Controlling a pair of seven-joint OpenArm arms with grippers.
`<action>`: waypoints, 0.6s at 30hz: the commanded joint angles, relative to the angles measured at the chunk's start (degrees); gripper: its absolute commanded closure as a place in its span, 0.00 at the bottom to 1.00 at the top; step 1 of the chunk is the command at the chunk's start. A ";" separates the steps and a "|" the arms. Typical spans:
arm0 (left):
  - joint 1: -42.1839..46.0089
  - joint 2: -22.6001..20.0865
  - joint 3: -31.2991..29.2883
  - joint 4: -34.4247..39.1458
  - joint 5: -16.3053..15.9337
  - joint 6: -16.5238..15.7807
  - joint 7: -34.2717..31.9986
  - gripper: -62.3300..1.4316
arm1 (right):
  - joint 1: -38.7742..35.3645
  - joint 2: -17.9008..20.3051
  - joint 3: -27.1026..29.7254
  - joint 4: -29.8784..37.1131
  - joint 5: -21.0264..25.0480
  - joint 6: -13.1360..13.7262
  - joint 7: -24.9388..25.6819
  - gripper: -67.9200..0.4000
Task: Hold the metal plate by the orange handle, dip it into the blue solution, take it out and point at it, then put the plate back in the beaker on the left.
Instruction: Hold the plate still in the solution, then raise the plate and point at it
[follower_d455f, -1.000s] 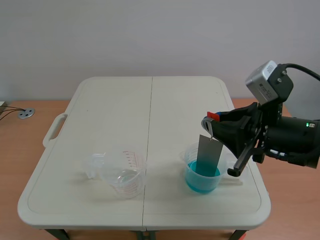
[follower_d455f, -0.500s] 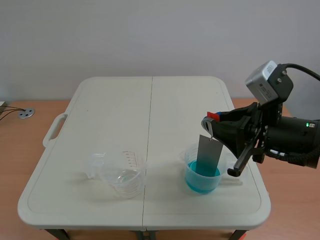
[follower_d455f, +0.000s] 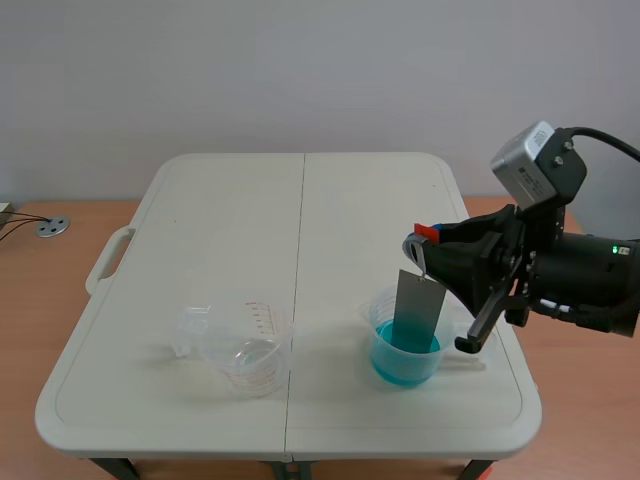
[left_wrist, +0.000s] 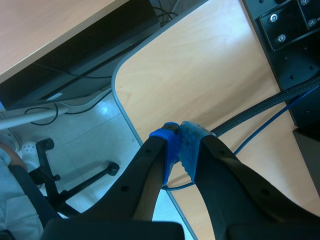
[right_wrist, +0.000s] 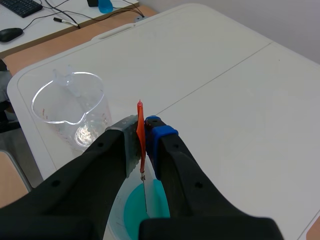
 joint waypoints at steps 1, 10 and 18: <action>0.44 -0.28 -0.11 0.61 -0.15 0.07 -0.35 0.95 | 0.81 0.76 0.63 0.79 1.09 0.46 -0.17 0.98; 0.15 -0.28 -0.11 0.61 -0.15 0.07 -0.33 0.95 | 0.79 0.76 2.60 0.81 5.57 0.46 -1.31 0.98; 0.15 -0.28 -0.11 0.61 -0.15 0.07 -0.37 0.95 | 0.79 0.79 2.78 2.58 7.28 0.46 -2.62 0.98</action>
